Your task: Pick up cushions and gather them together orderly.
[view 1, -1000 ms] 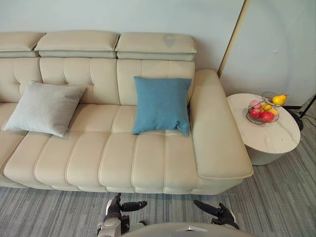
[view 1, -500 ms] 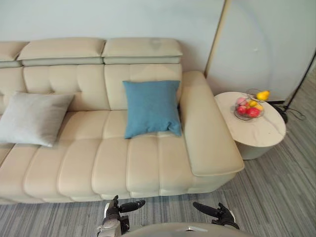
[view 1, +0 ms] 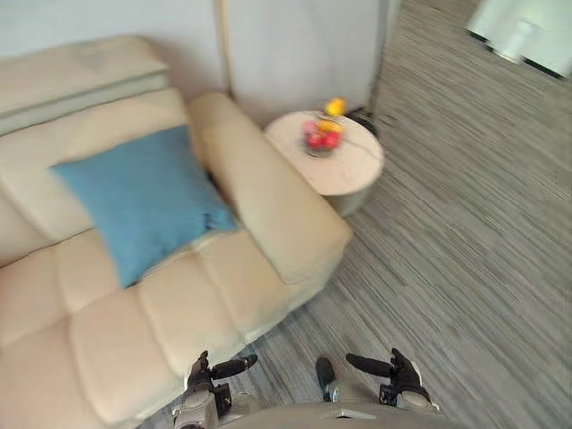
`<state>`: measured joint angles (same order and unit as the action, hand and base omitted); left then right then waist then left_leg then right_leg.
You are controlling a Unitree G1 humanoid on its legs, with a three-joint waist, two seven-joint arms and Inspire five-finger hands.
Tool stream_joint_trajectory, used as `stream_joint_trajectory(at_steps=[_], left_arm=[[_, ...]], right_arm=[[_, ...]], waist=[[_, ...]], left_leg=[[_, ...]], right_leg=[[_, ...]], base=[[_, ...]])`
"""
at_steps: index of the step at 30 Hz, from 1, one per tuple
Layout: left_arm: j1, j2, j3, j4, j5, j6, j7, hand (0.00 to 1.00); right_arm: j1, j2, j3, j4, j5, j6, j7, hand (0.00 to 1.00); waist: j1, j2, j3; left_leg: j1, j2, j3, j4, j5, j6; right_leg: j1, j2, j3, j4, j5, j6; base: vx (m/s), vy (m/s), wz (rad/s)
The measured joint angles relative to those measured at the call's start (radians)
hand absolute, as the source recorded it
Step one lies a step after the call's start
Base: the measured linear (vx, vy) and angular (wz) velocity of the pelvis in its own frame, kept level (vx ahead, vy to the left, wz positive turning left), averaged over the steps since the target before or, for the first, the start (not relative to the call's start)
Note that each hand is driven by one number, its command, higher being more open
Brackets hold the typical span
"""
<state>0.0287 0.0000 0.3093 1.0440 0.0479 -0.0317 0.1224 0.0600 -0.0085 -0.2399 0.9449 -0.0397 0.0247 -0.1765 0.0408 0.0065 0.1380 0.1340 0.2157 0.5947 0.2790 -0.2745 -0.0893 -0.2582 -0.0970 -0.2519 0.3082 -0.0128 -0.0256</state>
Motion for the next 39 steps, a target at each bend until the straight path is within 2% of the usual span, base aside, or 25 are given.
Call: stream_joint_trajectory(at_steps=[2, 6, 9, 10, 11, 12, 13, 14, 16, 19, 21, 22, 24, 26, 27, 29, 30, 31, 32, 33, 34, 35, 36, 37, 39], left_arm=[[0.006, -0.001, -0.026, 0.002, 0.000, -0.001, -0.001, 1.00], [-0.001, -0.001, -0.060, 0.002, 0.001, -0.001, -0.009, 1.00], [0.000, -0.006, -0.054, 0.002, 0.001, -0.001, -0.017, 1.00], [0.004, 0.007, -0.045, 0.001, 0.001, -0.001, -0.018, 1.00], [0.005, 0.006, -0.033, -0.003, -0.004, -0.002, -0.018, 1.00], [0.005, -0.005, -0.023, -0.010, -0.008, -0.002, -0.018, 1.00], [0.005, -0.009, -0.019, -0.030, -0.009, -0.003, -0.014, 1.00], [0.007, -0.009, -0.020, -0.039, -0.009, -0.003, -0.017, 1.00], [0.004, -0.011, -0.019, -0.054, -0.009, -0.005, -0.019, 1.00], [0.003, -0.015, -0.019, -0.062, -0.009, -0.005, -0.018, 1.00], [0.005, -0.018, -0.026, -0.060, -0.018, -0.006, -0.016, 1.00], [0.005, -0.020, -0.029, -0.058, -0.019, -0.005, -0.016, 1.00], [0.007, -0.003, -0.034, -0.053, -0.018, -0.004, -0.019, 1.00], [0.005, 0.014, -0.061, -0.035, -0.017, -0.003, -0.021, 1.00], [0.004, 0.017, -0.070, -0.036, -0.017, -0.003, -0.021, 1.00], [-0.004, 0.011, -0.071, -0.036, -0.017, -0.003, -0.022, 1.00], [-0.002, 0.006, -0.071, -0.036, -0.017, -0.003, -0.021, 1.00], [-0.001, 0.005, -0.075, -0.036, -0.018, -0.003, -0.022, 1.00], [-0.001, 0.008, -0.086, -0.037, -0.018, -0.003, -0.020, 1.00], [-0.001, 0.011, -0.091, -0.037, -0.018, -0.003, -0.020, 1.00], [0.005, 0.013, -0.101, -0.038, -0.018, -0.003, -0.021, 1.00], [0.004, 0.012, -0.107, -0.037, -0.018, -0.003, -0.021, 1.00], [0.000, 0.007, -0.122, -0.037, -0.018, -0.003, -0.023, 1.00], [-0.004, -0.003, -0.139, -0.037, -0.018, -0.003, -0.027, 1.00], [-0.005, -0.011, -0.140, -0.037, -0.018, -0.003, -0.029, 1.00]], right_arm=[[-0.002, -0.003, -0.017, 0.000, 0.001, -0.005, -0.004, 1.00], [-0.016, -0.010, -0.025, 0.013, 0.000, -0.013, -0.004, 1.00], [-0.027, -0.011, -0.036, 0.033, 0.000, -0.012, -0.003, 1.00], [-0.026, -0.005, -0.031, 0.032, 0.000, -0.010, -0.003, 1.00], [-0.026, -0.006, -0.031, 0.032, 0.000, -0.008, -0.006, 1.00], [-0.027, -0.007, -0.031, 0.033, 0.000, -0.007, -0.009, 1.00], [-0.023, -0.006, -0.032, 0.037, 0.001, -0.005, -0.011, 1.00], [-0.022, -0.005, -0.036, 0.036, 0.003, -0.004, -0.011, 1.00], [-0.018, -0.001, -0.036, 0.034, 0.003, -0.004, -0.020, 1.00], [-0.018, -0.002, -0.028, 0.034, 0.002, -0.003, -0.025, 1.00], [-0.016, -0.009, -0.011, 0.033, 0.002, -0.003, -0.027, 1.00], [-0.011, -0.012, -0.007, 0.031, 0.003, -0.003, -0.027, 1.00], [0.000, 0.003, -0.004, 0.029, 0.002, -0.003, -0.027, 1.00], [0.010, 0.013, -0.003, 0.029, 0.002, -0.003, -0.027, 1.00], [0.013, 0.015, 0.000, 0.029, 0.002, -0.003, -0.026, 1.00], [0.011, 0.010, 0.009, 0.028, 0.001, -0.002, -0.022, 1.00], [0.007, 0.007, 0.016, 0.027, 0.000, -0.002, -0.022, 1.00], [0.000, 0.006, 0.017, 0.024, 0.000, -0.002, -0.021, 1.00], [0.001, 0.007, 0.017, 0.021, 0.000, -0.003, -0.020, 1.00], [0.000, 0.006, 0.016, 0.020, 0.000, -0.003, -0.020, 1.00], [0.000, 0.010, 0.016, 0.017, -0.001, -0.003, -0.020, 1.00], [0.001, 0.011, 0.016, 0.012, -0.001, -0.003, -0.020, 1.00], [-0.001, 0.010, 0.015, 0.009, -0.004, -0.008, -0.019, 1.00], [-0.001, 0.001, 0.002, 0.012, -0.008, -0.010, -0.019, 1.00], [-0.001, -0.002, -0.011, 0.016, -0.008, -0.008, -0.019, 1.00]], waist=[[-0.003, 0.009, 0.001], [-0.015, 0.016, 0.006], [-0.017, 0.019, 0.010], [-0.013, 0.014, 0.028], [-0.011, 0.019, 0.029], [-0.010, 0.021, 0.030], [-0.007, 0.019, 0.032], [-0.006, 0.016, 0.034], [0.002, 0.009, 0.038], [0.012, 0.009, 0.037], [0.016, 0.017, 0.030], [0.016, 0.030, 0.023], [0.015, 0.001, 0.007], [0.015, -0.019, -0.011], [0.014, -0.019, -0.014], [0.015, -0.017, -0.015], [0.018, -0.011, -0.013], [0.019, -0.007, -0.012], [0.019, -0.007, -0.012], [0.019, -0.010, -0.013], [0.019, -0.014, -0.016], [0.018, -0.015, -0.017], [0.016, -0.001, -0.015], [0.015, 0.017, -0.016], [0.016, 0.025, -0.018]], left_leg=[[0.040, 0.000, 0.039, -0.044, 0.019, -0.021], [0.071, -0.008, 0.047, -0.084, 0.088, -0.038], [0.028, 0.058, -0.007, 0.131, 0.115, -0.025], [-0.052, 0.117, -0.114, 0.377, 0.102, 0.036], [-0.097, 0.117, -0.182, 0.460, 0.060, 0.031], [-0.136, 0.106, -0.236, 0.508, 0.029, 0.017], [-0.203, 0.064, -0.321, 0.512, -0.009, 0.013], [-0.227, 0.042, -0.346, 0.489, -0.023, 0.011], [-0.279, -0.019, -0.431, 0.383, -0.030, 0.006], [-0.328, -0.123, -0.649, 0.253, -0.027, 0.005], [-0.317, -0.153, -0.741, 0.178, -0.013, 0.029], [-0.302, -0.146, -0.733, 0.158, 0.026, 0.017], [-0.251, -0.142, -0.629, 0.130, 0.031, 0.024], [-0.218, -0.142, -0.562, 0.095, 0.030, 0.027], [-0.204, -0.142, -0.536, 0.082, 0.030, 0.028], [-0.169, -0.131, -0.466, 0.057, 0.032, 0.030], [-0.149, -0.120, -0.429, 0.046, 0.032, 0.031], [-0.116, -0.112, -0.377, 0.023, 0.031, 0.032], [-0.100, -0.113, -0.343, 0.019, 0.031, 0.032], [-0.095, -0.113, -0.329, 0.021, 0.031, 0.032], [-0.077, -0.110, -0.303, 0.030, 0.031, 0.033], [-0.071, -0.107, -0.302, 0.033, 0.030, 0.033], [-0.061, -0.102, -0.304, 0.035, 0.029, 0.034], [-0.049, -0.096, -0.304, 0.033, 0.030, 0.034], [-0.042, -0.091, -0.306, 0.032, 0.032, 0.037]], right_leg=[[-0.003, -0.022, -0.122, 0.040, -0.028, -0.031], [-0.016, 0.019, -0.072, 0.055, -0.051, -0.040], [0.010, 0.058, -0.016, 0.051, -0.076, -0.058], [0.049, 0.091, 0.026, 0.043, -0.096, -0.060], [0.061, 0.107, 0.044, 0.042, -0.104, -0.065], [0.070, 0.120, 0.063, 0.039, -0.109, -0.068], [0.095, 0.138, 0.098, 0.022, -0.110, -0.069], [0.106, 0.141, 0.110, 0.014, -0.110, -0.069], [0.116, 0.158, 0.160, 0.012, -0.111, -0.067], [0.115, 0.187, 0.251, 0.025, -0.120, -0.053], [0.089, 0.211, 0.317, 0.074, -0.144, -0.038], [0.080, 0.228, 0.345, 0.102, -0.158, -0.031], [0.079, 0.229, 0.433, 0.138, -0.181, -0.006], [0.074, 0.229, 0.483, 0.136, -0.183, 0.000], [0.072, 0.229, 0.502, 0.132, -0.181, 0.000], [0.070, 0.227, 0.494, 0.114, -0.163, 0.022], [0.069, 0.221, 0.459, 0.106, -0.159, 0.030], [0.059, 0.167, 0.288, 0.114, -0.178, 0.003], [0.053, 0.108, 0.145, 0.123, -0.197, -0.004], [0.053, 0.083, 0.086, 0.123, -0.200, -0.006], [0.057, 0.037, -0.075, 0.130, -0.207, -0.029], [0.061, 0.033, -0.109, 0.130, -0.208, -0.031], [0.074, 0.047, -0.124, 0.121, -0.204, -0.038], [0.082, 0.071, -0.101, 0.105, -0.200, -0.045], [0.090, 0.083, -0.091, 0.093, -0.198, -0.048]], base=[[0.12, -0.062, -0.80], [0.10, -0.127, -0.54], [0.07, -0.260, -0.64], [0.03, -0.153, -0.74], [0.03, -0.136, -0.85], [0.03, -0.063, -0.94], [0.03, -0.035, -0.90], [0.03, -0.002, -0.96], [0.03, 0.028, -0.82], [0.11, 0.088, -0.89], [0.12, 0.131, -1.13], [0.16, 0.193, -1.34], [0.23, 0.210, -1.21], [0.23, 0.130, -0.94], [0.28, 0.112, -0.98], [0.17, 0.035, -1.01], [0.14, 0.006, -1.14], [0.14, 0.011, -1.10], [0.09, 0.006, -0.85], [0.08, -0.033, -0.75], [0.09, -0.107, -0.61], [0.10, -0.135, -0.77], [0.14, -0.180, -0.62], [0.13, -0.150, -0.60], [0.12, -0.141, -0.39]])
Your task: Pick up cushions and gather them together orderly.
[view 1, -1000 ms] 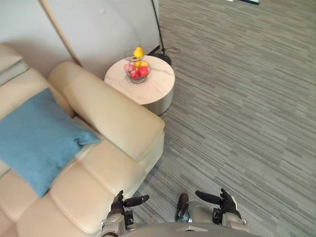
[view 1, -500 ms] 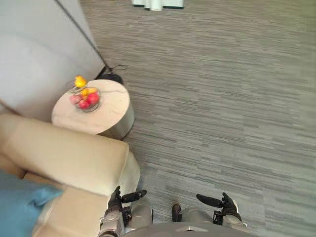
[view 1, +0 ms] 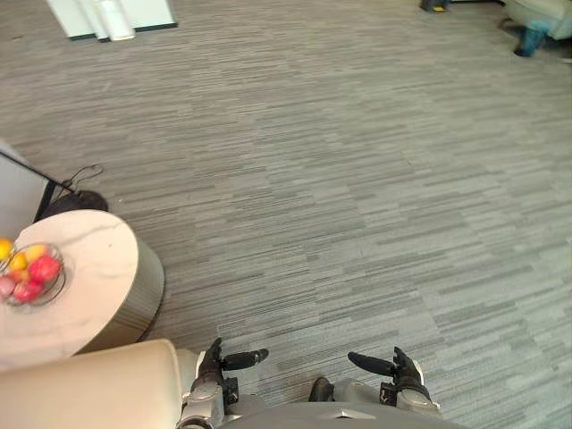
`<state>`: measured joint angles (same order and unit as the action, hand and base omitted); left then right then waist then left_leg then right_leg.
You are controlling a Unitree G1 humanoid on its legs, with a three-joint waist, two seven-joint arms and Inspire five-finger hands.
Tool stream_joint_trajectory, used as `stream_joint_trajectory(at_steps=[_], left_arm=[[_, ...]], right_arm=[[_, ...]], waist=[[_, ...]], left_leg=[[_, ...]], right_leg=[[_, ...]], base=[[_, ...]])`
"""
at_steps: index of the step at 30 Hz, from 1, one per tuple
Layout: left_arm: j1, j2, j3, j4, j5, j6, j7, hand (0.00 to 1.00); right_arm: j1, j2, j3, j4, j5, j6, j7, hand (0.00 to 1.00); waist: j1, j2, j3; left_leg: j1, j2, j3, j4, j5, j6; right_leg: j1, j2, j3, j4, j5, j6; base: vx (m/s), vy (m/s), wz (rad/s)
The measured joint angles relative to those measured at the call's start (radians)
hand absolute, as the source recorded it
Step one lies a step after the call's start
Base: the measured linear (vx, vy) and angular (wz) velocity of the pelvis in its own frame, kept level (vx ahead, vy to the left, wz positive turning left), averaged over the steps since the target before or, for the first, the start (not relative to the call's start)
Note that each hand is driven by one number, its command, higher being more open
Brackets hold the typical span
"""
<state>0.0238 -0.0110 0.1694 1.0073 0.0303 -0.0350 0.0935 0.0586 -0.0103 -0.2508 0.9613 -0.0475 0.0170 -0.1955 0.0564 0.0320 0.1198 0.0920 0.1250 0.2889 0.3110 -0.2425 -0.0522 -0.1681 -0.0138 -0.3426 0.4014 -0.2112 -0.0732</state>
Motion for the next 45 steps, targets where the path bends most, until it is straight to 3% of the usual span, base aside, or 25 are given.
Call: stream_joint_trajectory(at_steps=[2, 4, 5, 7, 8, 12, 15, 17, 18, 20, 21, 22, 23, 24, 26, 31, 32, 33, 36, 37, 38, 39, 41, 43, 45], left_arm=[[-0.003, -0.010, -0.005, 0.001, 0.000, 0.000, -0.009, 1.00], [-0.013, -0.016, 0.016, -0.005, 0.000, 0.000, -0.012, 1.00], [-0.014, -0.016, 0.038, -0.009, 0.001, 0.001, -0.013, 1.00], [-0.002, -0.015, 0.051, -0.021, 0.001, 0.000, -0.011, 1.00], [0.008, -0.002, 0.051, -0.029, 0.000, 0.002, -0.009, 1.00], [0.011, -0.003, 0.060, -0.073, -0.003, -0.001, 0.001, 1.00], [0.018, -0.025, 0.117, -0.084, -0.024, -0.007, 0.004, 1.00], [0.033, -0.027, 0.129, -0.092, -0.044, -0.014, 0.005, 1.00], [0.046, -0.019, 0.130, -0.091, -0.044, -0.016, 0.005, 1.00], [0.046, 0.005, 0.132, -0.085, -0.036, -0.015, 0.004, 1.00], [0.038, 0.013, 0.132, -0.075, -0.036, -0.007, 0.006, 1.00], [0.030, 0.020, 0.122, -0.054, -0.032, 0.001, 0.007, 1.00], [0.030, 0.020, 0.117, -0.049, -0.030, 0.001, 0.008, 1.00], [0.022, 0.018, 0.092, -0.040, -0.026, 0.002, 0.009, 1.00], [0.012, 0.017, 0.065, -0.038, -0.021, 0.002, 0.009, 1.00], [-0.007, 0.001, 0.043, -0.029, -0.021, 0.002, 0.008, 1.00], [0.000, 0.011, 0.039, -0.017, -0.019, 0.001, 0.007, 1.00], [-0.006, 0.004, 0.034, 0.006, -0.016, 0.001, 0.009, 1.00], [-0.010, -0.017, 0.039, 0.019, 0.003, 0.002, 0.008, 1.00], [-0.011, -0.021, 0.051, 0.016, 0.004, 0.003, 0.006, 1.00], [-0.011, -0.021, 0.052, 0.016, 0.004, 0.003, 0.006, 1.00], [-0.002, -0.022, 0.076, -0.008, 0.010, 0.002, 0.005, 1.00], [0.010, -0.014, 0.077, -0.035, 0.010, 0.000, 0.006, 1.00], [0.018, -0.005, 0.071, -0.055, 0.009, -0.001, 0.006, 1.00], [0.025, -0.013, 0.078, -0.090, -0.004, -0.005, 0.009, 1.00]], right_arm=[[-0.001, -0.007, -0.016, 0.027, 0.000, -0.001, 0.000, 1.00], [0.001, -0.010, -0.025, 0.033, 0.010, 0.001, -0.002, 1.00], [0.003, -0.013, -0.015, 0.032, 0.009, -0.001, -0.002, 1.00], [-0.003, -0.023, -0.003, 0.032, 0.010, -0.001, -0.001, 1.00], [-0.004, -0.020, 0.005, 0.033, 0.011, 0.000, -0.004, 1.00], [0.001, -0.013, 0.005, 0.035, 0.032, 0.006, -0.014, 1.00], [-0.001, -0.013, 0.008, 0.035, 0.050, 0.008, -0.013, 1.00], [0.003, -0.006, 0.006, 0.035, 0.050, 0.010, -0.013, 1.00], [0.013, 0.008, 0.006, 0.035, 0.050, 0.010, -0.013, 1.00], [0.030, 0.033, 0.012, 0.033, 0.049, 0.010, -0.010, 1.00], [0.030, 0.040, 0.018, 0.024, 0.049, 0.010, 0.001, 1.00], [0.030, 0.042, 0.016, 0.010, 0.049, 0.009, 0.008, 1.00], [0.031, 0.040, 0.014, 0.004, 0.049, 0.008, 0.011, 1.00], [0.034, 0.035, 0.004, -0.014, 0.048, 0.000, 0.017, 1.00], [0.036, 0.030, -0.004, -0.037, 0.048, -0.008, 0.019, 1.00], [0.033, 0.029, -0.038, -0.045, 0.050, -0.009, 0.017, 1.00], [0.032, 0.034, -0.044, -0.039, 0.051, -0.015, 0.015, 1.00], [0.015, 0.019, -0.043, -0.021, 0.047, -0.017, 0.018, 1.00], [-0.010, 0.001, -0.062, 0.005, 0.047, -0.016, 0.016, 1.00], [-0.009, -0.001, -0.063, 0.007, 0.048, -0.014, 0.015, 1.00], [-0.009, -0.001, -0.063, 0.007, 0.048, -0.014, 0.015, 1.00], [-0.005, -0.001, -0.059, 0.007, 0.049, -0.014, 0.005, 1.00], [-0.003, 0.002, -0.031, 0.018, 0.050, -0.015, -0.002, 1.00], [-0.003, 0.012, -0.031, 0.020, 0.050, -0.015, -0.002, 1.00], [-0.013, 0.017, -0.032, 0.032, 0.053, -0.011, -0.004, 1.00]], waist=[[-0.006, 0.007, -0.002], [-0.010, 0.010, 0.012], [-0.008, 0.013, 0.021], [-0.001, 0.027, 0.031], [0.005, 0.017, 0.036], [0.030, -0.006, 0.050], [0.052, -0.005, 0.049], [0.054, -0.009, 0.033], [0.056, -0.023, -0.002], [0.056, -0.074, -0.032], [0.059, -0.087, -0.028], [0.059, -0.090, -0.021], [0.059, -0.085, -0.017], [0.052, -0.064, -0.001], [0.039, -0.055, 0.005], [0.019, -0.056, 0.021], [0.013, -0.066, 0.019], [0.012, -0.038, 0.011], [0.009, 0.007, 0.011], [0.005, 0.018, 0.014], [0.005, 0.019, 0.014], [0.004, 0.026, 0.030], [0.020, 0.011, 0.032], [0.032, 0.000, 0.033], [0.054, 0.002, 0.038]], left_leg=[[0.001, 0.013, -0.005, 0.039, 0.015, 0.003], [-0.064, 0.056, -0.026, 0.238, 0.016, 0.003], [-0.146, 0.093, -0.068, 0.434, 0.034, 0.029], [-0.232, 0.099, -0.149, 0.621, -0.015, 0.049], [-0.298, 0.055, -0.211, 0.628, -0.064, 0.037], [-0.395, -0.061, -0.295, 0.384, -0.075, 0.025], [-0.438, -0.091, -0.343, 0.176, -0.009, -0.001], [-0.439, -0.086, -0.357, 0.129, 0.082, 0.010], [-0.436, -0.090, -0.338, 0.138, 0.132, 0.009], [-0.411, -0.099, -0.263, 0.156, 0.076, 0.029], [-0.368, -0.097, -0.221, 0.167, 0.045, 0.050], [-0.283, -0.097, -0.188, 0.148, 0.016, 0.076], [-0.253, -0.096, -0.188, 0.140, 0.007, 0.080], [-0.160, -0.090, -0.185, 0.104, -0.031, 0.074], [-0.068, -0.074, -0.180, 0.065, -0.064, 0.080], [0.111, -0.013, -0.162, -0.083, -0.076, 0.076], [0.166, -0.020, -0.160, -0.121, -0.083, 0.061], [0.180, 0.017, -0.165, -0.119, -0.082, 0.047], [0.133, 0.065, -0.212, 0.019, -0.023, -0.015], [0.075, 0.083, -0.253, 0.176, 0.011, -0.017], [0.070, 0.085, -0.257, 0.190, 0.013, -0.017], [-0.100, 0.097, -0.335, 0.629, 0.046, -0.014], [-0.225, 0.080, -0.322, 0.814, 0.008, -0.017], [-0.311, 0.057, -0.298, 0.797, -0.014, -0.008], [-0.410, 0.021, -0.243, 0.615, -0.058, 0.020]], right_leg=[[0.026, 0.027, 0.031, -0.038, 0.001, -0.001], [0.065, 0.062, 0.059, -0.079, 0.004, -0.010], [0.095, 0.092, 0.087, -0.100, 0.003, -0.050], [0.121, 0.135, 0.142, -0.102, -0.009, -0.081], [0.141, 0.151, 0.200, -0.102, -0.014, -0.090], [0.164, 0.153, 0.322, -0.110, -0.024, -0.092], [0.194, 0.163, 0.431, -0.118, -0.050, -0.082], [0.225, 0.175, 0.507, -0.105, -0.095, -0.065], [0.224, 0.168, 0.550, -0.087, -0.128, -0.053], [0.220, 0.125, 0.589, -0.028, -0.171, 0.020], [0.193, 0.115, 0.584, 0.087, -0.170, 0.075], [0.125, 0.105, 0.533, 0.318, -0.110, 0.184], [0.098, 0.098, 0.510, 0.394, -0.082, 0.221], [0.023, 0.069, 0.416, 0.592, -0.083, 0.209], [-0.068, 0.043, 0.320, 0.680, -0.114, 0.147], [-0.196, -0.022, 0.178, 0.384, -0.120, 0.120], [-0.195, -0.069, 0.123, 0.203, 0.030, 0.038], [-0.185, -0.032, 0.111, 0.208, 0.010, -0.003], [-0.149, 0.026, 0.102, 0.191, -0.057, -0.035], [-0.100, 0.051, 0.100, 0.151, -0.068, -0.043], [-0.095, 0.053, 0.100, 0.147, -0.068, -0.043], [0.065, 0.112, 0.118, 0.025, -0.067, -0.047], [0.179, 0.133, 0.152, -0.057, -0.069, -0.055], [0.234, 0.136, 0.176, -0.109, -0.069, -0.056], [0.310, 0.143, 0.226, -0.167, -0.069, -0.054]], base=[[0.08, -0.148, -0.40], [0.01, -0.129, -0.37], [-0.01, -0.111, -0.58], [0.07, -0.073, -1.03], [0.11, -0.031, -1.15], [0.14, 0.007, -0.96], [0.31, 0.091, -1.24], [0.45, 0.105, -1.17], [0.52, 0.088, -0.91], [0.54, 0.063, -1.02], [0.64, 0.063, -1.21], [0.53, 0.058, -1.06], [0.59, 0.078, -1.01], [0.45, 0.036, -0.64], [0.40, -0.003, -0.30], [0.48, -0.183, 0.08], [0.67, -0.349, -0.17], [0.67, -0.371, -0.24], [0.56, -0.379, -0.17], [0.46, -0.344, -0.03], [0.52, -0.363, -0.08], [0.43, -0.267, -0.11], [0.41, -0.211, -0.40], [0.44, -0.178, -0.44], [0.41, -0.084, -0.61]])
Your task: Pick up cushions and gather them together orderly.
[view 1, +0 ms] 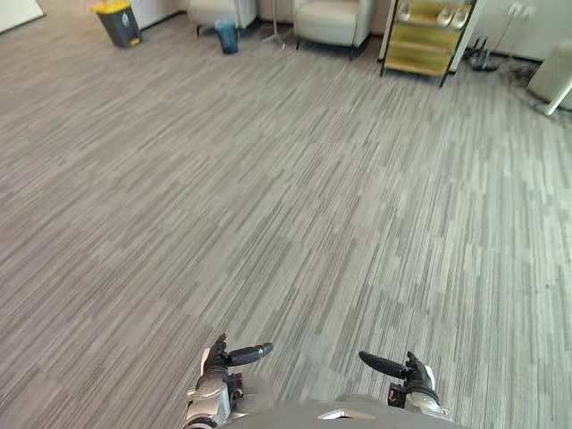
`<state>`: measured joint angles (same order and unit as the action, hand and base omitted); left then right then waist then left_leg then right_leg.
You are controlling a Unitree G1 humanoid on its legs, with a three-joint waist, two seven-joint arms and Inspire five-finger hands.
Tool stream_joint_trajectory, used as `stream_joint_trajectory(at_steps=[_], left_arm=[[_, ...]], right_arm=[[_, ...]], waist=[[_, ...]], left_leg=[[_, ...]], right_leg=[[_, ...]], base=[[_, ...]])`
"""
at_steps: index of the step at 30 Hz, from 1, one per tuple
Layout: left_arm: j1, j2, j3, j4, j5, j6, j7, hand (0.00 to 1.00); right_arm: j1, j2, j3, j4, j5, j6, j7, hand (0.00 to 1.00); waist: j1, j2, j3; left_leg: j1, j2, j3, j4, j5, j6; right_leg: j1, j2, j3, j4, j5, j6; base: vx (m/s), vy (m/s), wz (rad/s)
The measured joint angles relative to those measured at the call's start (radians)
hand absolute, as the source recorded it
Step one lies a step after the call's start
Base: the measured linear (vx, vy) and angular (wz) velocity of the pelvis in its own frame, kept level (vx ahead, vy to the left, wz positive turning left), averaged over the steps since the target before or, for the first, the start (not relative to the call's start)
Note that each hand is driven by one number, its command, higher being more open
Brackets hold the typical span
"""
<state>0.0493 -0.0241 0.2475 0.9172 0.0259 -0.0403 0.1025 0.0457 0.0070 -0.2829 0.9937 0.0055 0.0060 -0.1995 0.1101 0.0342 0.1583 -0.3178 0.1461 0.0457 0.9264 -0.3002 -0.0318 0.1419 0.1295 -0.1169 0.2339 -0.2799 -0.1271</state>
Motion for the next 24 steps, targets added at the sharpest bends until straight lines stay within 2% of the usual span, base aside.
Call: stream_joint_trajectory(at_steps=[1, 2, 3, 4, 5, 6, 7, 9, 10, 11, 12, 13, 14, 15, 17, 18, 19, 20, 21, 22, 23, 24], left_arm=[[0.002, -0.004, 0.007, -0.007, -0.019, -0.008, 0.000, 1.00], [0.002, -0.004, 0.008, -0.010, -0.021, -0.012, -0.001, 1.00], [0.001, -0.006, 0.008, -0.018, -0.029, -0.016, -0.002, 1.00], [0.005, -0.004, 0.008, -0.024, -0.036, -0.020, 0.000, 1.00], [0.005, -0.003, 0.005, -0.022, -0.036, -0.023, 0.000, 1.00], [-0.003, 0.019, -0.012, -0.020, -0.032, -0.020, -0.003, 1.00], [-0.004, 0.025, -0.012, -0.024, -0.033, -0.016, -0.006, 1.00], [-0.008, 0.032, 0.006, -0.025, -0.035, -0.013, -0.005, 1.00], [-0.005, 0.034, 0.008, -0.023, -0.033, -0.016, -0.002, 1.00], [0.005, 0.031, -0.014, -0.022, -0.026, -0.015, -0.001, 1.00], [0.001, 0.046, -0.029, -0.007, -0.021, -0.009, -0.003, 1.00], [-0.008, 0.059, -0.042, 0.008, -0.016, -0.005, -0.006, 1.00], [-0.017, 0.060, -0.049, 0.032, -0.016, 0.009, -0.001, 1.00], [-0.014, 0.051, -0.049, 0.039, -0.016, 0.011, 0.003, 1.00], [-0.014, 0.045, -0.050, 0.053, -0.016, 0.010, 0.003, 1.00], [-0.010, 0.044, -0.051, 0.055, -0.016, 0.010, 0.002, 1.00], [-0.008, 0.045, -0.055, 0.056, -0.016, 0.008, 0.000, 1.00], [-0.005, 0.045, -0.059, 0.057, -0.015, 0.007, 0.000, 1.00], [0.001, 0.040, -0.066, 0.073, -0.014, 0.006, 0.002, 1.00], [0.003, 0.032, -0.065, 0.089, -0.015, 0.007, 0.002, 1.00], [0.002, 0.021, -0.062, 0.098, -0.014, 0.010, -0.002, 1.00], [-0.002, 0.012, -0.064, 0.097, 0.001, 0.009, -0.003, 1.00]], right_arm=[[-0.010, 0.003, 0.000, 0.003, 0.001, 0.012, 0.000, 1.00], [-0.014, 0.003, 0.000, 0.003, 0.001, 0.012, -0.001, 1.00], [-0.021, 0.009, 0.001, 0.004, 0.001, 0.012, 0.000, 1.00], [-0.023, 0.020, 0.004, 0.006, 0.002, 0.013, -0.001, 1.00], [-0.024, 0.025, 0.015, 0.006, 0.002, 0.013, 0.000, 1.00], [-0.028, 0.038, 0.026, 0.006, 0.001, 0.013, 0.001, 1.00], [-0.026, 0.046, 0.026, 0.007, 0.001, 0.017, 0.004, 1.00], [-0.021, 0.064, 0.017, 0.005, -0.001, 0.019, 0.004, 1.00], [-0.010, 0.064, 0.015, 0.004, -0.003, 0.020, 0.004, 1.00], [0.016, 0.053, 0.008, -0.007, -0.004, 0.013, 0.005, 1.00], [0.012, 0.052, 0.001, -0.008, -0.005, 0.010, 0.008, 1.00], [0.009, 0.053, -0.004, -0.012, -0.004, 0.007, 0.010, 1.00], [0.009, 0.045, -0.010, -0.031, -0.005, 0.012, 0.014, 1.00], [0.013, 0.033, -0.010, -0.059, -0.005, 0.008, 0.016, 1.00], [0.012, 0.022, -0.011, -0.068, -0.005, -0.002, 0.016, 1.00], [0.012, 0.020, -0.014, -0.067, -0.005, -0.006, 0.015, 1.00], [0.014, 0.020, -0.032, -0.063, -0.005, -0.012, 0.014, 1.00], [0.014, 0.017, -0.034, -0.060, -0.005, -0.011, 0.014, 1.00], [0.005, 0.007, -0.048, -0.044, 0.000, -0.008, 0.018, 1.00], [-0.005, -0.009, -0.048, -0.033, -0.005, -0.008, 0.018, 1.00], [-0.013, -0.014, -0.050, -0.029, -0.005, -0.010, 0.017, 1.00], [-0.015, -0.013, -0.054, -0.019, -0.006, -0.009, 0.015, 1.00]], waist=[[0.008, 0.004, 0.002], [0.011, 0.003, 0.003], [0.019, -0.002, 0.007], [0.038, -0.018, 0.004], [0.040, -0.024, 0.001], [0.031, -0.049, -0.005], [0.028, -0.066, 0.002], [0.035, -0.075, 0.008], [0.037, -0.078, 0.009], [0.032, -0.080, -0.010], [0.021, -0.093, -0.005], [0.015, -0.097, 0.001], [0.003, -0.094, 0.004], [-0.012, -0.066, 0.016], [-0.015, -0.051, 0.020], [-0.018, -0.051, 0.020], [-0.030, -0.054, 0.019], [-0.039, -0.055, 0.018], [-0.054, -0.038, 0.011], [-0.046, -0.008, 0.001], [-0.041, 0.002, -0.004], [-0.044, 0.009, -0.008]], left_leg=[[-0.047, -0.051, -0.002, -0.220, 0.009, -0.002], [-0.056, -0.068, -0.004, -0.292, 0.026, -0.009], [-0.070, -0.098, -0.006, -0.427, 0.102, -0.012], [-0.053, -0.126, -0.001, -0.513, 0.237, -0.008], [-0.041, -0.139, 0.000, -0.524, 0.284, 0.008], [-0.028, -0.147, 0.025, -0.517, 0.260, 0.030], [-0.023, -0.144, 0.046, -0.473, 0.220, 0.058], [-0.008, -0.130, 0.072, -0.379, 0.186, 0.095], [-0.001, -0.140, 0.103, -0.333, 0.144, 0.097], [0.089, -0.144, 0.099, -0.427, 0.092, 0.117], [0.145, -0.158, 0.093, -0.457, 0.054, 0.078], [0.177, -0.166, 0.084, -0.463, 0.038, 0.083], [0.254, -0.157, 0.080, -0.487, 0.010, 0.082], [0.340, -0.128, 0.072, -0.529, -0.013, 0.072], [0.442, -0.092, 0.064, -0.597, -0.016, 0.070], [0.499, -0.073, 0.057, -0.641, -0.016, 0.070], [0.554, -0.059, 0.043, -0.688, -0.019, 0.065], [0.579, -0.055, 0.030, -0.709, -0.026, 0.052], [0.617, -0.033, 0.005, -0.725, -0.042, 0.025], [0.617, -0.008, -0.003, -0.724, -0.036, 0.023], [0.602, -0.004, -0.022, -0.704, 0.000, 0.014], [0.590, 0.003, -0.051, -0.642, 0.055, -0.017]], right_leg=[[0.050, -0.006, 0.041, -0.046, -0.005, 0.007], [0.063, -0.011, 0.053, -0.059, -0.008, 0.008], [0.088, -0.025, 0.083, -0.081, -0.016, 0.011], [0.121, -0.050, 0.143, -0.106, -0.027, 0.025], [0.128, -0.061, 0.168, -0.106, -0.030, 0.030], [0.116, -0.091, 0.193, -0.088, -0.028, 0.035], [0.108, -0.101, 0.217, -0.035, -0.014, 0.057], [0.107, -0.103, 0.215, 0.067, 0.018, 0.099], [0.072, -0.099, 0.200, 0.228, 0.045, 0.125], [-0.037, -0.104, 0.159, 0.499, 0.121, 0.204], [-0.124, -0.133, 0.124, 0.709, 0.166, 0.217], [-0.177, -0.152, 0.108, 0.809, 0.139, 0.184], [-0.264, -0.180, 0.050, 0.894, 0.081, 0.140], [-0.337, -0.192, -0.013, 0.866, 0.036, 0.124], [-0.412, -0.203, -0.074, 0.743, 0.002, 0.111], [-0.448, -0.206, -0.091, 0.623, 0.004, 0.118], [-0.478, -0.212, -0.087, 0.431, 0.039, 0.149], [-0.489, -0.215, -0.070, 0.322, 0.076, 0.159], [-0.477, -0.194, -0.078, 0.311, 0.168, 0.092], [-0.471, -0.171, -0.085, 0.311, 0.159, 0.082], [-0.478, -0.160, -0.077, 0.333, 0.132, 0.067], [-0.458, -0.156, -0.089, 0.347, 0.085, 0.041]], base=[[0.38, -0.023, -0.65], [0.58, -0.012, -0.74], [0.54, 0.007, -1.00], [0.68, 0.010, -1.12], [0.74, -0.015, -0.93], [0.61, -0.017, -0.54], [0.48, -0.021, -0.34], [0.42, 0.015, -0.34], [0.53, 0.104, -0.42], [0.52, 0.101, -0.30], [0.42, 0.046, -0.09], [0.59, -0.079, 0.07], [0.50, -0.099, 0.08], [0.73, -0.185, 0.08], [0.62, -0.217, 0.17], [0.48, -0.216, 0.44], [0.60, -0.324, 0.56], [0.63, -0.383, 0.61], [0.65, -0.394, 0.23], [0.65, -0.401, 0.00], [0.62, -0.401, -0.12], [0.68, -0.477, 0.04]])
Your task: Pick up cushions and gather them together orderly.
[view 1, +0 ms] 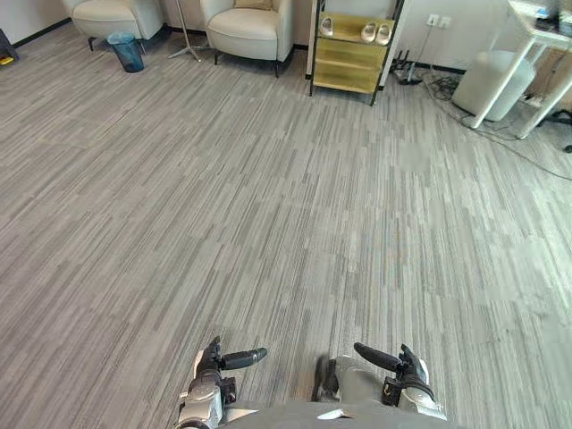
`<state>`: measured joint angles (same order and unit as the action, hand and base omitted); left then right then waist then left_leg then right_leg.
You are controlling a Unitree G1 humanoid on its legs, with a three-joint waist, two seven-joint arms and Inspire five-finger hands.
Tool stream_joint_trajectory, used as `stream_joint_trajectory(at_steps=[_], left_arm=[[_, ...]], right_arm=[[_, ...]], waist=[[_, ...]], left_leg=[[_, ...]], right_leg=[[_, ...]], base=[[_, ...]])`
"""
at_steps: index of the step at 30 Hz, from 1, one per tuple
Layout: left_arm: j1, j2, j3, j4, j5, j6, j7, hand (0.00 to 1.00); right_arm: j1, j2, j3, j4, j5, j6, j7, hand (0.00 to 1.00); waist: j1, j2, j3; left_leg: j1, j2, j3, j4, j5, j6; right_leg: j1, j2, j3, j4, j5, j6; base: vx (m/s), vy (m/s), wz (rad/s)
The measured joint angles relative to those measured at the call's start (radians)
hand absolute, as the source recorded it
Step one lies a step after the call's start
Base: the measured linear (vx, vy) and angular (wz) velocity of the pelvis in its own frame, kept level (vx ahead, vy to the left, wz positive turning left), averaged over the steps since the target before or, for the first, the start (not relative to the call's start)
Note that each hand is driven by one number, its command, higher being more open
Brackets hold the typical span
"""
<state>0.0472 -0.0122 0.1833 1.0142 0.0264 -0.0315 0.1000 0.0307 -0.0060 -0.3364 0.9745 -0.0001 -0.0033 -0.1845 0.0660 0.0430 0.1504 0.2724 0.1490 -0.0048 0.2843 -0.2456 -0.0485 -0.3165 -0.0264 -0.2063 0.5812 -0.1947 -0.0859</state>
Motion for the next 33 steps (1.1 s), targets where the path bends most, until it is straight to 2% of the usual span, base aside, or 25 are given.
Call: stream_joint_trajectory(at_steps=[2, 4, 5, 7, 9, 11, 12, 13, 14, 15, 16, 17, 19, 21, 22, 23, 24, 25, 26, 27, 28, 30, 31, 32, 33], left_arm=[[-0.002, -0.008, 0.007, -0.001, 0.007, -0.001, 0.002, 1.00], [-0.003, -0.010, 0.036, -0.012, 0.015, -0.004, -0.001, 1.00], [0.002, -0.007, 0.040, -0.015, 0.014, -0.003, -0.002, 1.00], [0.007, 0.001, 0.037, -0.058, 0.013, -0.004, 0.001, 1.00], [0.008, -0.004, 0.037, -0.090, 0.013, -0.012, 0.001, 1.00], [0.007, -0.012, 0.039, -0.099, 0.012, -0.019, 0.000, 1.00], [0.007, -0.011, 0.039, -0.103, 0.010, -0.025, 0.000, 1.00], [0.007, -0.010, 0.039, -0.109, 0.002, -0.025, 0.001, 1.00], [0.009, -0.011, 0.039, -0.110, -0.001, -0.026, 0.003, 1.00], [0.005, -0.002, 0.038, -0.110, 0.000, -0.025, 0.000, 1.00], [0.004, 0.000, 0.036, -0.110, 0.001, -0.025, 0.000, 1.00], [0.002, 0.010, 0.030, -0.110, 0.003, -0.024, -0.001, 1.00], [0.001, 0.017, 0.035, -0.119, 0.003, -0.023, -0.004, 1.00], [0.008, 0.024, 0.030, -0.108, 0.005, -0.020, -0.007, 1.00], [0.007, 0.026, 0.028, -0.098, 0.005, -0.020, -0.011, 1.00], [0.003, 0.028, 0.022, -0.093, 0.005, -0.019, -0.012, 1.00], [0.002, 0.048, 0.005, -0.075, 0.006, -0.009, -0.014, 1.00], [0.000, 0.051, -0.003, -0.065, 0.006, -0.002, -0.011, 1.00], [0.001, 0.050, -0.003, -0.065, 0.006, -0.002, -0.011, 1.00], [0.004, 0.048, -0.003, -0.061, 0.004, -0.002, -0.011, 1.00], [0.003, 0.044, -0.001, -0.053, 0.004, -0.002, -0.008, 1.00], [0.003, 0.042, 0.000, -0.049, 0.003, -0.002, -0.007, 1.00], [0.005, 0.041, 0.003, -0.048, 0.004, -0.003, -0.008, 1.00], [0.005, 0.041, 0.007, -0.048, 0.004, -0.003, -0.009, 1.00], [0.003, 0.019, 0.025, -0.022, 0.004, -0.002, -0.009, 1.00]], right_arm=[[0.006, -0.007, 0.003, 0.004, 0.000, 0.005, 0.005, 1.00], [0.016, -0.007, 0.008, 0.002, 0.000, 0.006, 0.003, 1.00], [0.018, -0.007, 0.017, 0.002, 0.002, 0.006, -0.002, 1.00], [0.022, 0.000, 0.052, 0.005, 0.002, 0.006, -0.002, 1.00], [0.018, 0.011, 0.052, 0.009, 0.002, 0.009, -0.002, 1.00], [0.011, 0.019, 0.052, 0.012, 0.002, 0.018, -0.003, 1.00], [0.009, 0.025, 0.052, 0.015, 0.002, 0.021, -0.003, 1.00], [0.008, 0.025, 0.053, 0.021, 0.003, 0.021, -0.003, 1.00], [0.011, 0.025, 0.057, 0.024, 0.003, 0.025, -0.003, 1.00], [0.009, 0.033, 0.067, 0.025, 0.003, 0.025, -0.004, 1.00], [0.009, 0.034, 0.069, 0.025, 0.003, 0.025, -0.004, 1.00], [0.005, 0.043, 0.082, 0.024, 0.002, 0.025, -0.002, 1.00], [0.012, 0.064, 0.085, 0.022, 0.001, 0.029, 0.002, 1.00], [0.015, 0.072, 0.084, 0.017, -0.001, 0.022, 0.008, 1.00], [0.017, 0.069, 0.081, 0.003, -0.003, 0.021, 0.011, 1.00], [0.018, 0.066, 0.082, -0.004, -0.005, 0.019, 0.011, 1.00], [0.023, 0.066, 0.082, -0.020, -0.007, 0.015, 0.011, 1.00], [0.032, 0.055, 0.081, -0.034, -0.008, 0.011, 0.011, 1.00], [0.033, 0.053, 0.081, -0.036, -0.008, 0.010, 0.011, 1.00], [0.033, 0.048, 0.079, -0.038, -0.007, 0.006, 0.011, 1.00], [0.033, 0.043, 0.071, -0.038, -0.007, 0.002, 0.011, 1.00], [0.028, 0.043, 0.047, -0.036, -0.007, -0.001, 0.011, 1.00], [0.026, 0.041, 0.042, -0.029, -0.007, -0.002, 0.011, 1.00], [0.026, 0.039, 0.043, -0.024, -0.007, -0.002, 0.011, 1.00], [0.022, 0.018, 0.041, -0.012, -0.007, 0.001, 0.015, 1.00]], waist=[[-0.004, 0.011, -0.005], [-0.012, 0.016, 0.001], [-0.008, 0.021, 0.005], [0.016, 0.003, 0.010], [0.039, -0.004, 0.014], [0.042, -0.006, 0.016], [0.044, -0.011, 0.019], [0.046, -0.013, 0.020], [0.062, -0.020, 0.015], [0.065, -0.036, 0.018], [0.065, -0.038, 0.017], [0.061, -0.049, 0.014], [0.067, -0.069, 0.011], [0.066, -0.081, 0.004], [0.058, -0.083, 0.004], [0.051, -0.076, 0.008], [0.040, -0.095, 0.009], [0.027, -0.093, 0.007], [0.027, -0.091, 0.007], [0.027, -0.087, 0.011], [0.027, -0.080, 0.012], [0.025, -0.077, 0.015], [0.024, -0.076, 0.015], [0.023, -0.076, 0.016], [0.018, -0.051, 0.008]], left_leg=[[-0.045, 0.013, -0.033, 0.125, 0.045, -0.007], [-0.195, 0.029, -0.089, 0.480, 0.131, -0.054], [-0.296, 0.043, -0.077, 0.695, 0.094, -0.051], [-0.426, 0.043, -0.009, 0.784, 0.017, -0.038], [-0.505, 0.030, 0.045, 0.667, -0.042, -0.011], [-0.561, -0.014, 0.050, 0.444, -0.052, -0.007], [-0.583, -0.054, 0.047, 0.251, -0.011, -0.010], [-0.591, -0.075, 0.047, 0.154, 0.073, -0.006], [-0.572, -0.092, 0.056, 0.117, 0.178, 0.006], [-0.566, -0.108, 0.065, 0.117, 0.191, 0.018], [-0.565, -0.110, 0.067, 0.118, 0.190, 0.020], [-0.558, -0.121, 0.078, 0.132, 0.165, 0.037], [-0.546, -0.122, 0.111, 0.200, 0.138, 0.074], [-0.445, -0.137, 0.126, 0.168, 0.090, 0.094], [-0.374, -0.145, 0.109, 0.117, 0.047, 0.093], [-0.338, -0.150, 0.090, 0.086, 0.027, 0.083], [-0.291, -0.171, 0.071, 0.071, 0.016, 0.091], [-0.225, -0.169, 0.037, 0.043, -0.004, 0.094], [-0.216, -0.167, 0.033, 0.039, -0.007, 0.093], [-0.184, -0.156, 0.019, 0.017, -0.012, 0.089], [-0.137, -0.136, 0.000, -0.015, -0.021, 0.075], [-0.103, -0.111, -0.028, -0.028, -0.052, 0.053], [-0.087, -0.094, -0.043, -0.027, -0.080, 0.028], [-0.080, -0.091, -0.049, -0.026, -0.091, 0.018], [-0.068, -0.058, -0.075, -0.017, -0.114, 0.000]], right_leg=[[0.051, 0.017, -0.013, -0.029, -0.025, -0.007], [0.168, 0.057, -0.027, -0.131, -0.045, -0.014], [0.255, 0.086, -0.022, -0.193, -0.048, -0.021], [0.366, 0.105, 0.005, -0.269, -0.053, -0.027], [0.433, 0.106, 0.037, -0.326, -0.053, -0.019], [0.496, 0.096, 0.060, -0.379, -0.061, -0.004], [0.532, 0.079, 0.078, -0.411, -0.071, 0.011], [0.552, 0.068, 0.091, -0.431, -0.083, 0.024], [0.572, 0.051, 0.120, -0.439, -0.096, 0.046], [0.580, 0.030, 0.134, -0.439, -0.102, 0.057], [0.580, 0.027, 0.135, -0.438, -0.102, 0.057], [0.573, 0.008, 0.146, -0.418, -0.097, 0.066], [0.553, -0.010, 0.189, -0.301, -0.066, 0.111], [0.448, -0.022, 0.185, 0.023, 0.003, 0.145], [0.345, -0.035, 0.178, 0.254, 0.131, 0.167], [0.292, -0.047, 0.173, 0.374, 0.131, 0.174], [0.220, -0.078, 0.158, 0.500, 0.059, 0.152], [0.150, -0.097, 0.106, 0.500, -0.003, 0.137], [0.140, -0.098, 0.100, 0.489, -0.009, 0.133], [0.121, -0.100, 0.074, 0.427, -0.036, 0.116], [0.088, -0.095, 0.050, 0.299, -0.052, 0.108], [0.055, -0.076, 0.053, 0.122, -0.045, 0.114], [0.054, -0.060, 0.078, -0.031, -0.025, 0.129], [0.052, -0.054, 0.086, -0.076, 0.014, 0.128], [0.078, -0.022, 0.059, -0.087, 0.064, 0.086]], base=[[0.44, -0.340, 0.21], [0.40, -0.285, 0.22], [0.38, -0.239, -0.02], [0.37, -0.155, -0.35], [0.38, -0.105, -0.52], [0.47, -0.012, -0.39], [0.50, 0.071, -0.34], [0.54, 0.102, -0.52], [0.50, 0.092, -0.47], [0.44, 0.069, -0.36], [0.45, 0.053, -0.11], [0.62, 0.080, -0.06], [0.52, 0.074, -0.14], [0.39, 0.068, -0.13], [0.35, 0.037, 0.06], [0.40, 0.002, 0.37], [0.45, -0.073, 0.70], [0.41, -0.111, 0.65], [0.28, -0.092, 0.55], [0.34, -0.153, 0.46], [0.34, -0.192, 0.57], [0.38, -0.251, 0.47], [0.38, -0.327, 0.31], [0.41, -0.351, 0.36], [0.54, -0.451, 0.23]])
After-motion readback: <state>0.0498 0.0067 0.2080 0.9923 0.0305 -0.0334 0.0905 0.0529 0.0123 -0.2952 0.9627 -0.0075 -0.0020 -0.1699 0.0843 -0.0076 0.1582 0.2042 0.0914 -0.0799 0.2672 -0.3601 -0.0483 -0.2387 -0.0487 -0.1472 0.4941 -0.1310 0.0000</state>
